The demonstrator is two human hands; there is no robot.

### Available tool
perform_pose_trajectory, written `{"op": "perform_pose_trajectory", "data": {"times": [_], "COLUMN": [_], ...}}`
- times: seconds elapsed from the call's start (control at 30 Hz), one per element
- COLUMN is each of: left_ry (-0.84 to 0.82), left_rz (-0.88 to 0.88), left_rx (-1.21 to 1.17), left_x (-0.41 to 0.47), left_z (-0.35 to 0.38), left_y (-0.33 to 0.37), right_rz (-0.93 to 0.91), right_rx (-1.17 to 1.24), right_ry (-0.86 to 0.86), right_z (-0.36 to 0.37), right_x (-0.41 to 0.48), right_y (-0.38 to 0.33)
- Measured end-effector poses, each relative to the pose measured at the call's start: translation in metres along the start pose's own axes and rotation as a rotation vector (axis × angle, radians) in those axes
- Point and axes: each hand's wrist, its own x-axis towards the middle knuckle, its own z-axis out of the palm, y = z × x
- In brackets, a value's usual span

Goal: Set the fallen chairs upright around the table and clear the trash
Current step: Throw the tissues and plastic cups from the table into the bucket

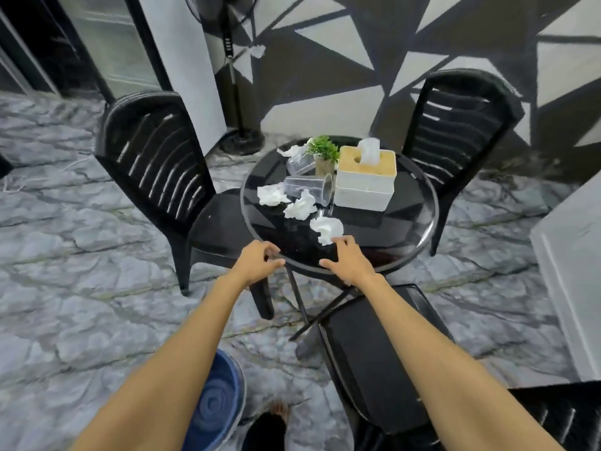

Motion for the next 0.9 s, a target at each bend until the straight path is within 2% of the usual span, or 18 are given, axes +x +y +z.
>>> {"op": "perform_pose_trajectory", "data": {"times": [0.2, 0.37, 0.57, 0.67, 0.83, 0.9], "left_ry": [-0.012, -0.042, -0.139, -0.056, 0.058, 0.086], "left_rz": [0.143, 0.219, 0.243, 0.178, 0.141, 0.121], "left_rx": [0.022, 0.045, 0.129, 0.058, 0.036, -0.017], "left_x": [0.099, 0.165, 0.203, 0.202, 0.19, 0.178], "left_z": [-0.006, 0.001, 0.026, 0.036, 0.04, 0.035], "left_y": [0.007, 0.01, 0.0, -0.004, -0.004, -0.005], "right_rz": [-0.002, 0.008, 0.021, 0.015, -0.012, 0.024], "right_rx": [-0.094, -0.14, -0.036, 0.01, -0.189, -0.18], "right_ry": [0.093, 0.062, 0.079, 0.161, 0.321, 0.37], "right_z": [-0.002, 0.004, 0.012, 0.016, 0.017, 0.016], "right_x": [0.062, 0.102, 0.117, 0.115, 0.108, 0.105], "right_y": [0.002, 0.005, 0.026, 0.034, 0.038, 0.035]}}
